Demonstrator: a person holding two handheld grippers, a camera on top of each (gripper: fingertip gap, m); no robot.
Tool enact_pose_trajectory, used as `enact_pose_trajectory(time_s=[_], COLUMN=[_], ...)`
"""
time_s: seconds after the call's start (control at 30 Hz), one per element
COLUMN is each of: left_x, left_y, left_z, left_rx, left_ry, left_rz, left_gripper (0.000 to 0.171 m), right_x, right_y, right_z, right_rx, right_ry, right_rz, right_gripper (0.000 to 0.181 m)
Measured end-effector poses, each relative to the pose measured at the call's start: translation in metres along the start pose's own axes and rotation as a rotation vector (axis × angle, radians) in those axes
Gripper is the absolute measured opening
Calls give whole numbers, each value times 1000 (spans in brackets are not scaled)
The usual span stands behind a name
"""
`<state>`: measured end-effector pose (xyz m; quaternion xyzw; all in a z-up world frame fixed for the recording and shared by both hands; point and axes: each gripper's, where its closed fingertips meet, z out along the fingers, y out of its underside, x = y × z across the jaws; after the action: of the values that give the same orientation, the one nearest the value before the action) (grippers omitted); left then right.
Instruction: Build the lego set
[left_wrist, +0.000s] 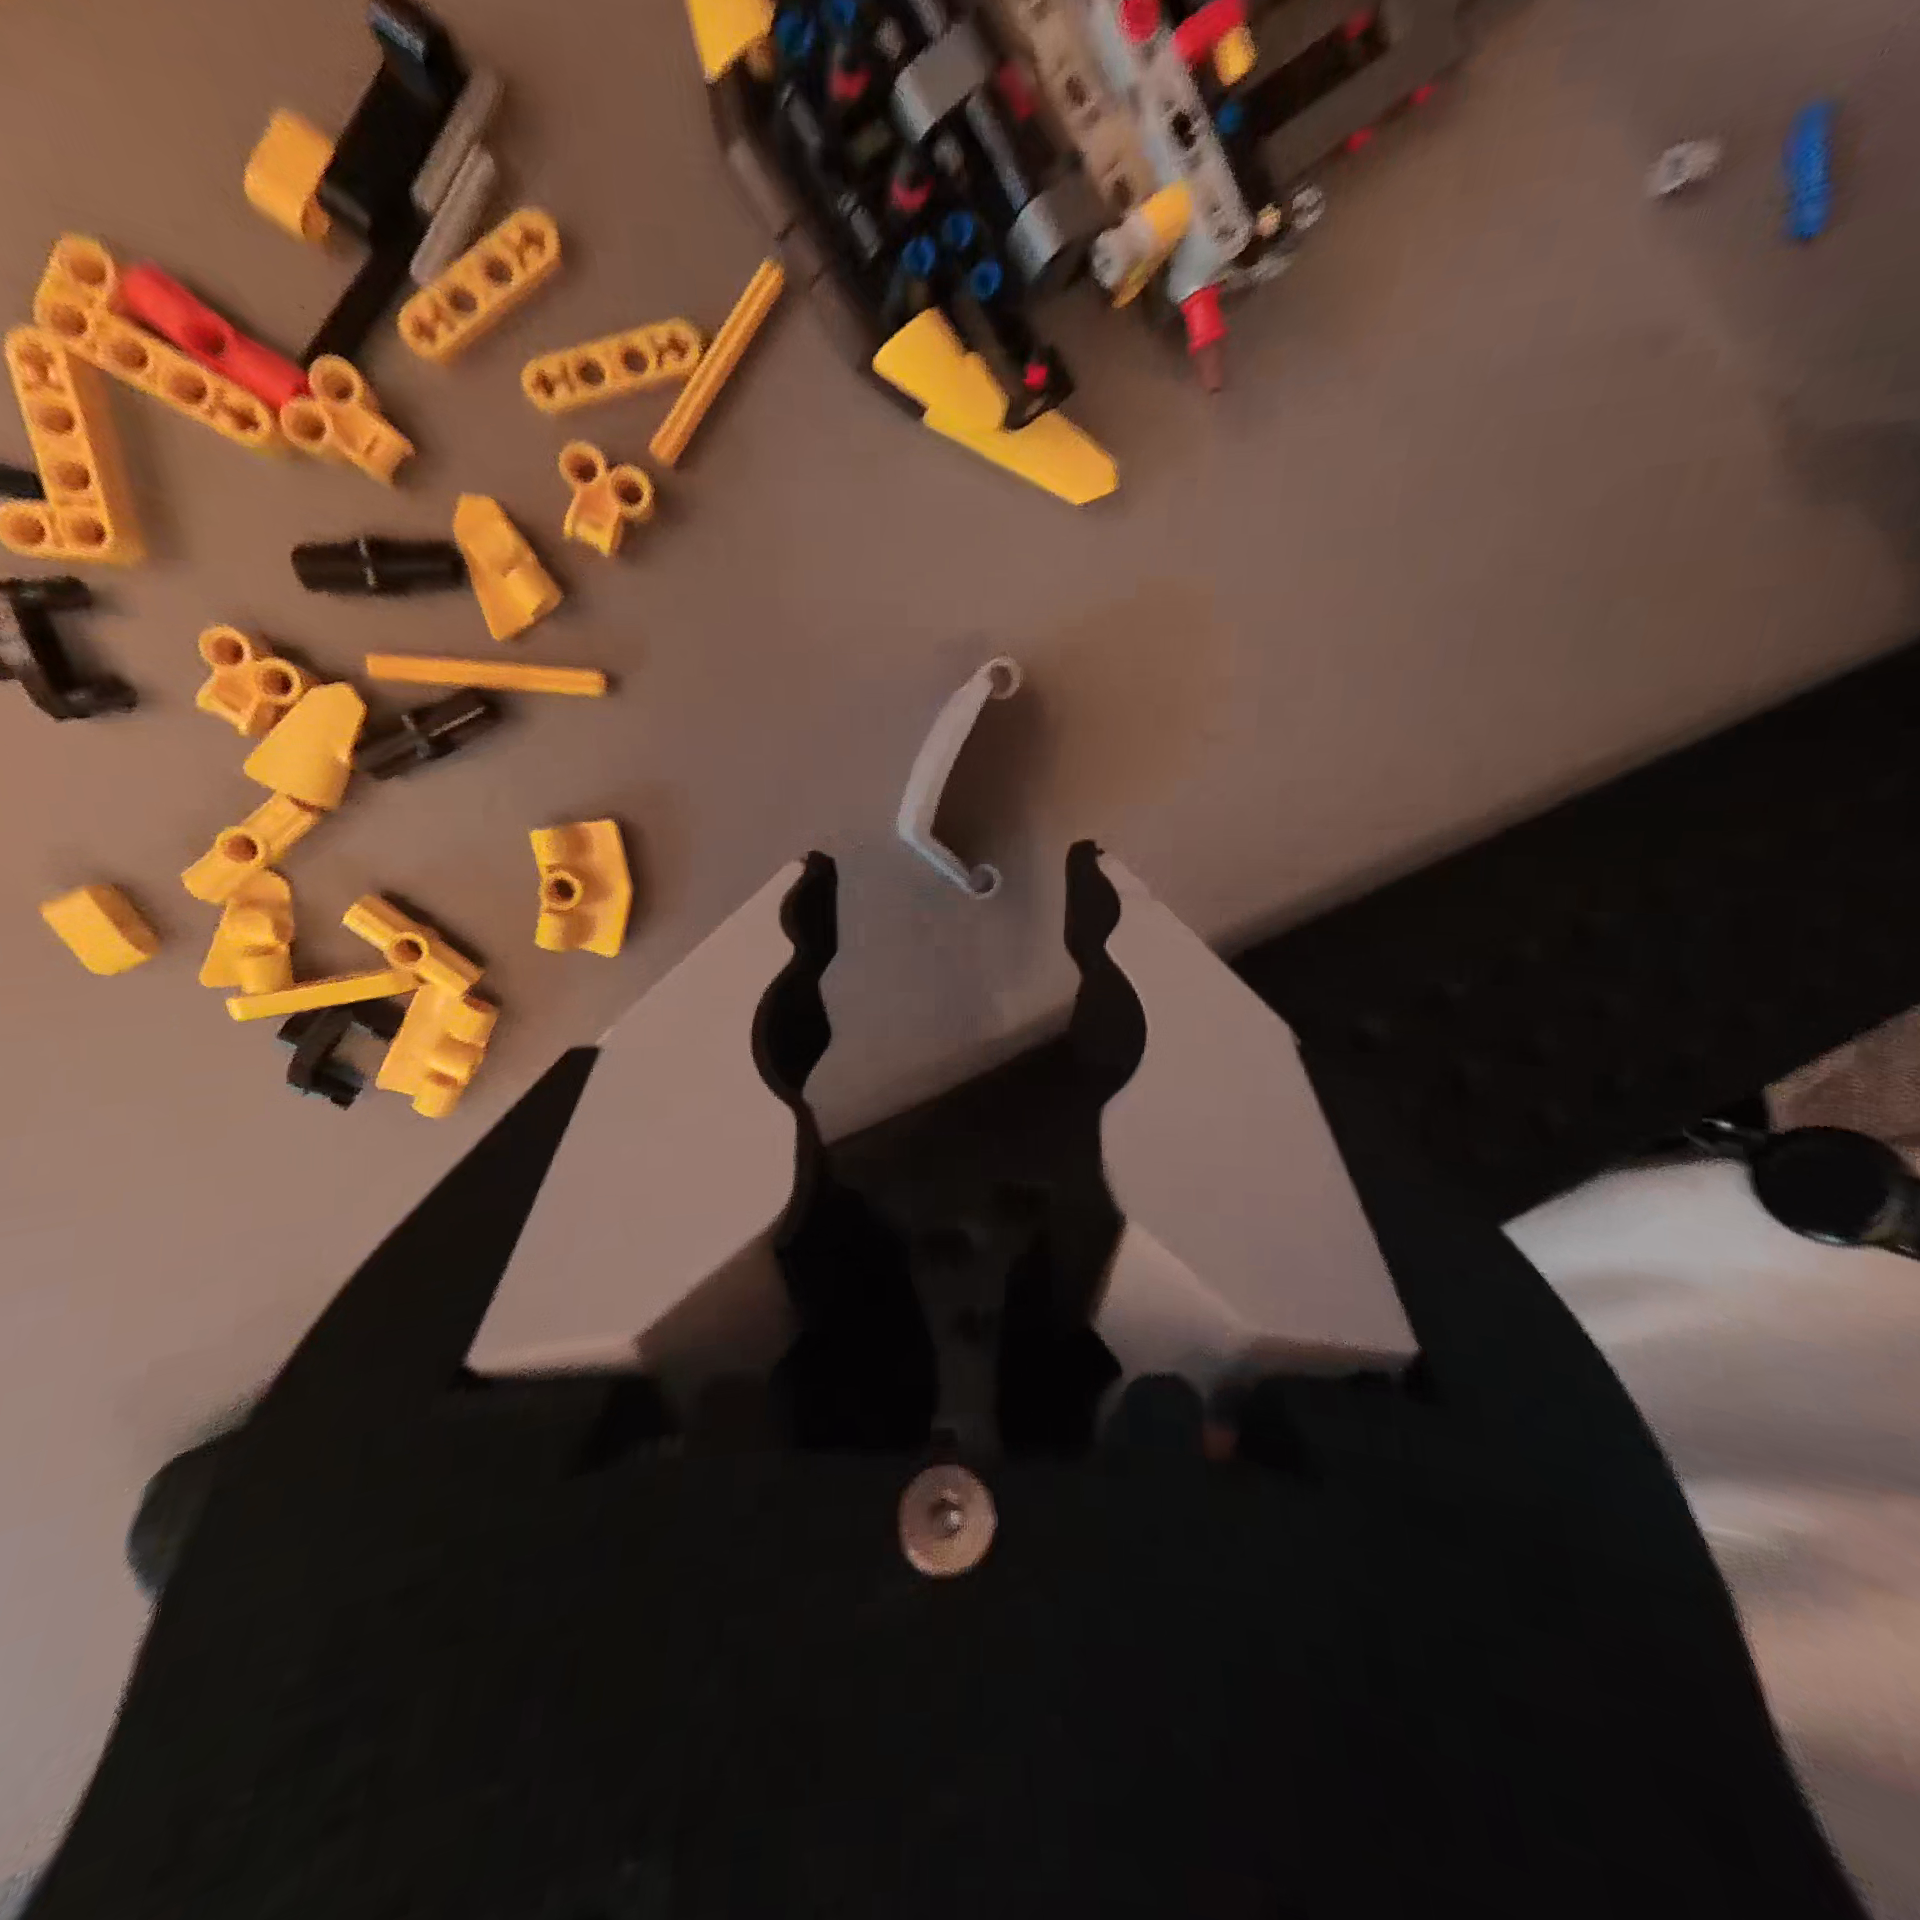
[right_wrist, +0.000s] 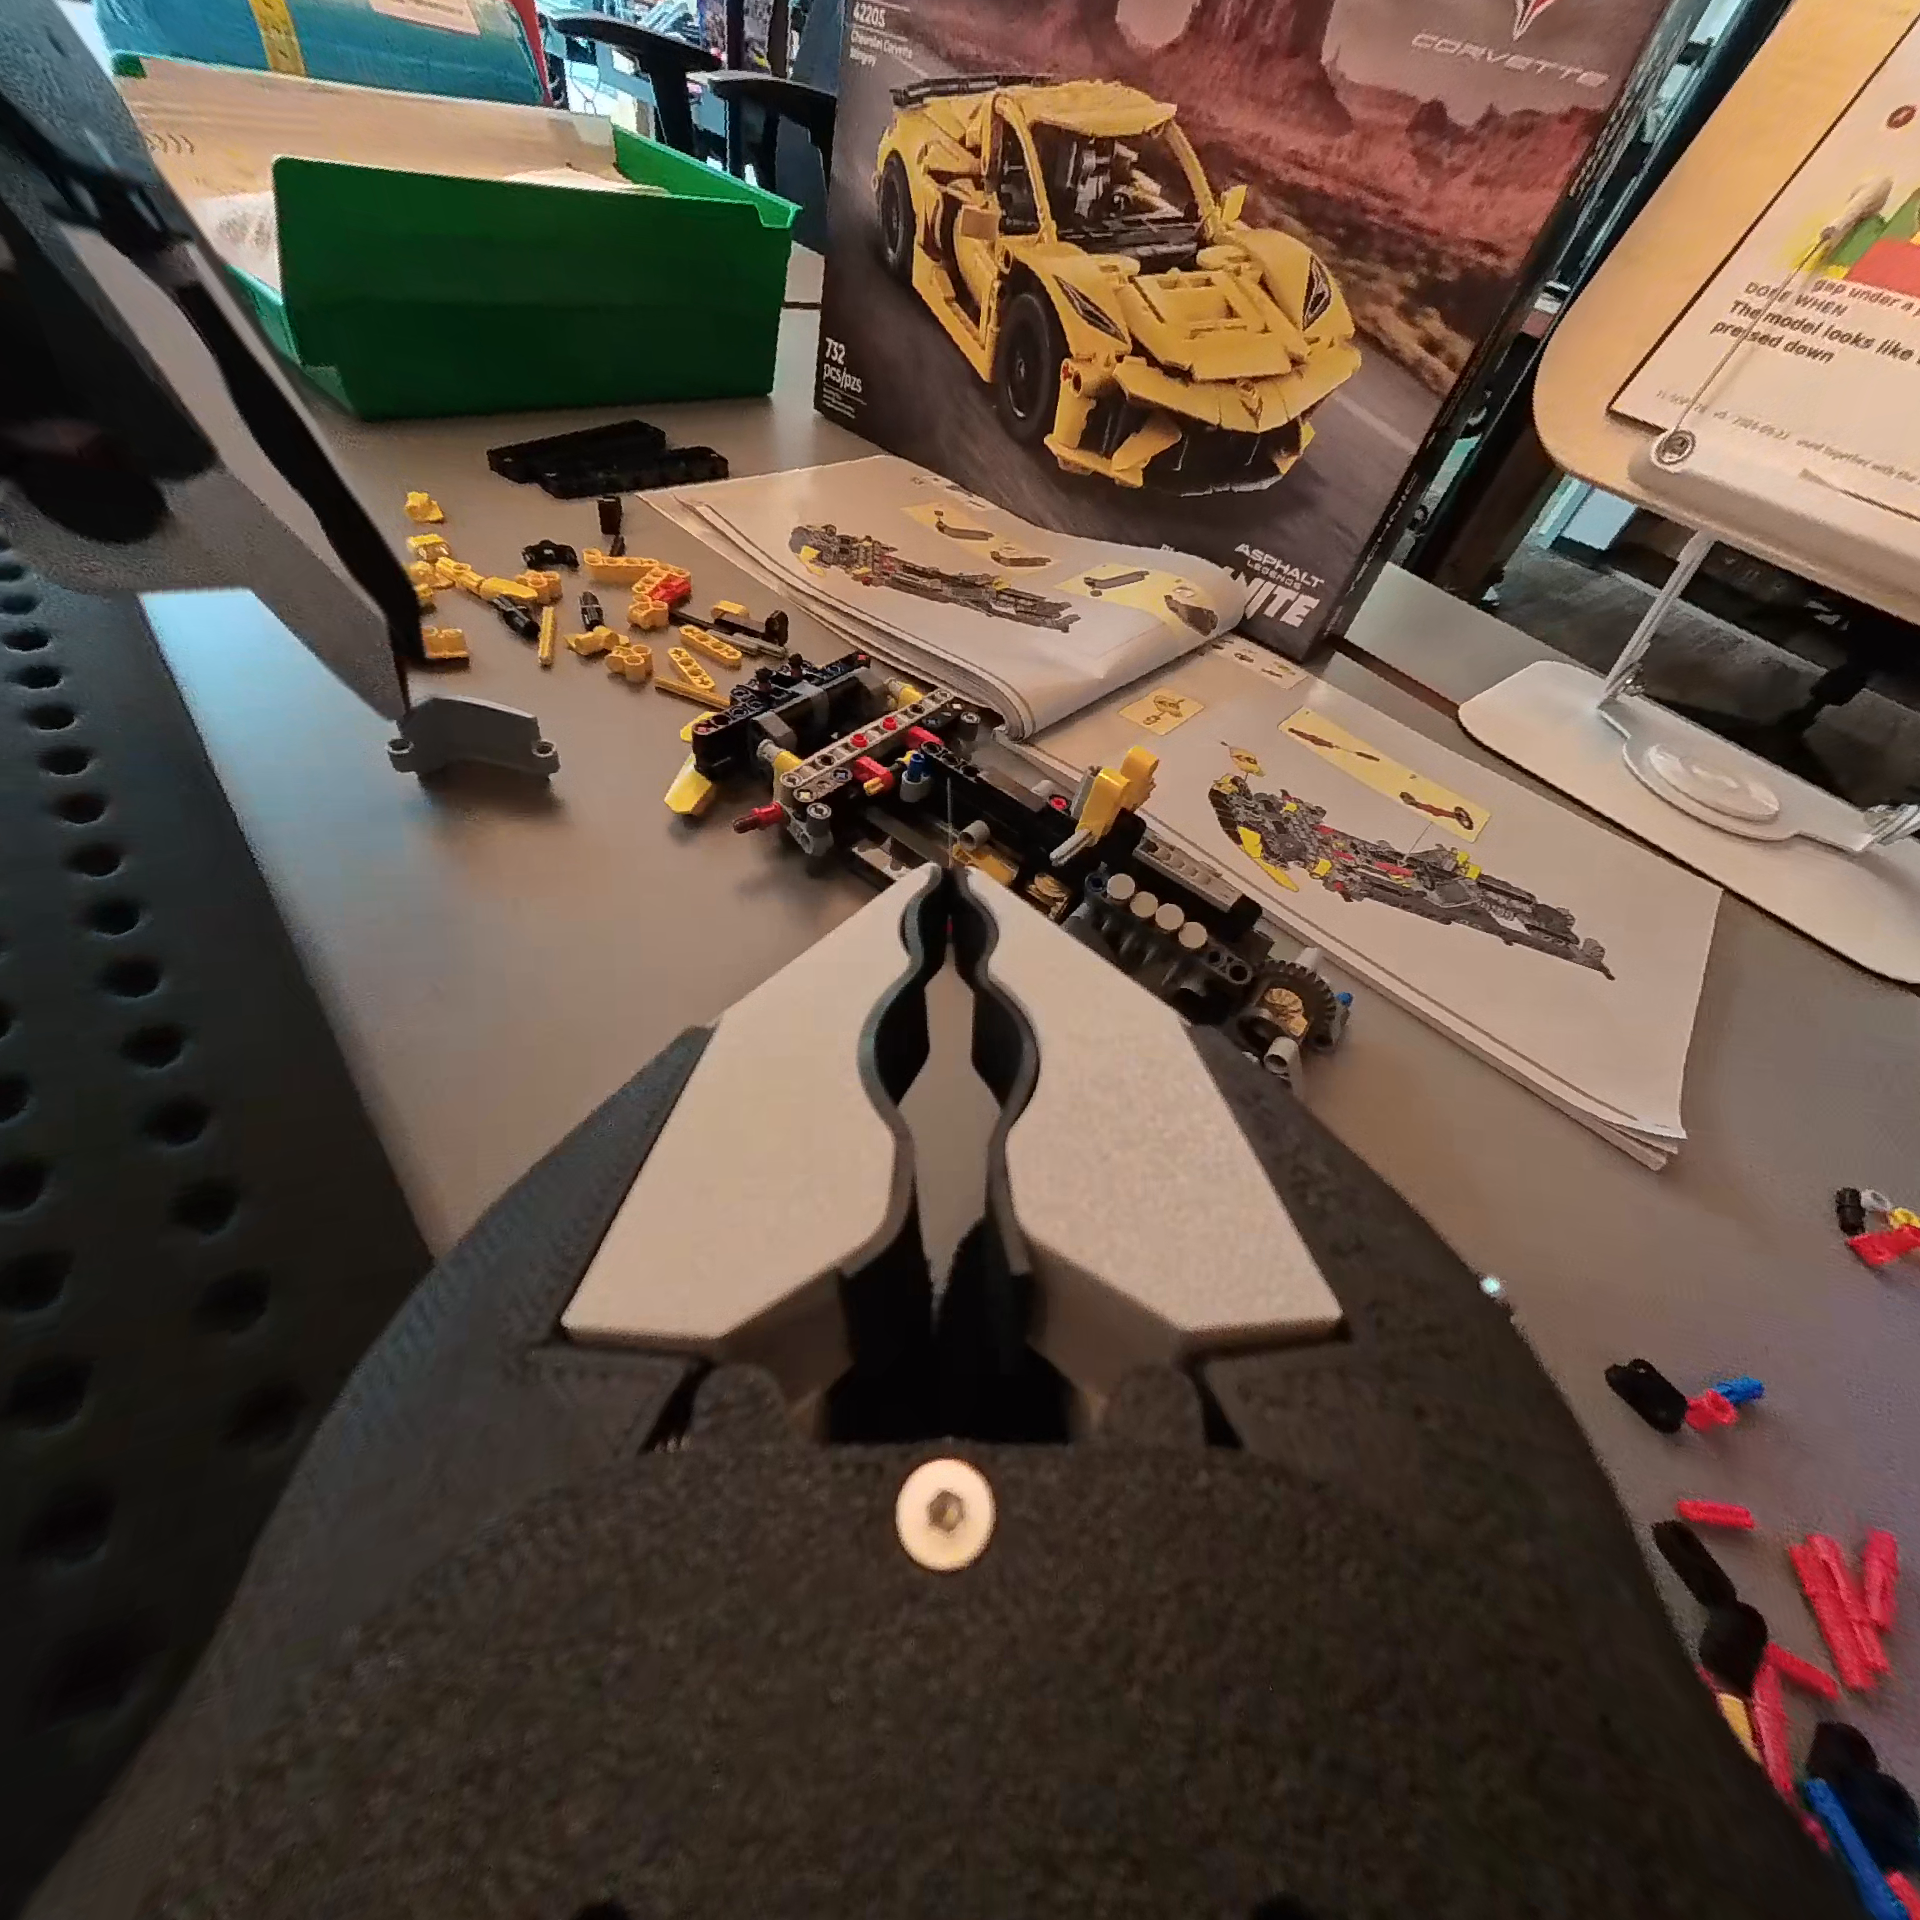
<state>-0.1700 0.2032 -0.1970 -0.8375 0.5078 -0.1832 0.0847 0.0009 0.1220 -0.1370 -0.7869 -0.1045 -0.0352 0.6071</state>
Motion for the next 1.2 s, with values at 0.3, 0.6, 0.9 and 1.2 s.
enact_pose_trajectory(time_s=[0.3,0.6,0.9,1.2], left_x=[-12,-12,-11,-10], left_y=[4,-3,-22,-2], left_z=[11,-3,4,-4], left_rx=[-14,-94,-193,-291], left_ry=[15,-90,31,126], left_rz=[-86,530,761,501], left_gripper=[25,25,20,21], right_x=[-2,-3,-2,-3], right_y=[0,2,3,3], right_z=[0,2,3,4], right_rx=[0,-10,-19,-21], right_ry=[-11,-14,-10,-12], right_rz=[4,-2,-10,-18], right_gripper=[0,0,0,0])
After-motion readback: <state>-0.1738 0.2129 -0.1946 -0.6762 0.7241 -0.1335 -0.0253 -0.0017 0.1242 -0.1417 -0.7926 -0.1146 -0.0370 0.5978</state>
